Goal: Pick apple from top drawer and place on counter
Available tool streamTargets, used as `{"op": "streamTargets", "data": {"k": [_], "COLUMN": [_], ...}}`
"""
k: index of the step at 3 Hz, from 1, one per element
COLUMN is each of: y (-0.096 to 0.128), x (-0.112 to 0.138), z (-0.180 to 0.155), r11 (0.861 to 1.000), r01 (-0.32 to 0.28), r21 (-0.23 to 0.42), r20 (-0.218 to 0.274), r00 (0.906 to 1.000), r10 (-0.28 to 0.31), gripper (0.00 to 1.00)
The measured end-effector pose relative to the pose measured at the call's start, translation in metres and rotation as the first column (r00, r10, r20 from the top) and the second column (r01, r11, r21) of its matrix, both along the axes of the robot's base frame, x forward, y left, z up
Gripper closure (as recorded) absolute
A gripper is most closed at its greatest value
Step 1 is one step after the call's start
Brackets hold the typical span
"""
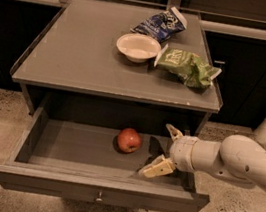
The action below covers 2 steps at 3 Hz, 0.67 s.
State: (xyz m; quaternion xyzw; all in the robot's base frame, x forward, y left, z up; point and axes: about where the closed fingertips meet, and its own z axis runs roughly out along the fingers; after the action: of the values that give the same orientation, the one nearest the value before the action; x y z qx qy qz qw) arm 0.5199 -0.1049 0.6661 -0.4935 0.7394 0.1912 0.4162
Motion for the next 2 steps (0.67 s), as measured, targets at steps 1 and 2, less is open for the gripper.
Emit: {"op": "streamTargets", "data": {"k": [1,2], "y": [0.003,0.013], "x": [0.001,0.007], "z": [-0.013,-0.024], "r11": [1.000,1.000], "r01": [-0.005,-0.012], "r21": [-0.019,-0.016], "r20": [-0.031,-0.040], "r00": [0.9995,0.9991], "r10": [0.004,0.011], "gripper": [0.00,0.00]}}
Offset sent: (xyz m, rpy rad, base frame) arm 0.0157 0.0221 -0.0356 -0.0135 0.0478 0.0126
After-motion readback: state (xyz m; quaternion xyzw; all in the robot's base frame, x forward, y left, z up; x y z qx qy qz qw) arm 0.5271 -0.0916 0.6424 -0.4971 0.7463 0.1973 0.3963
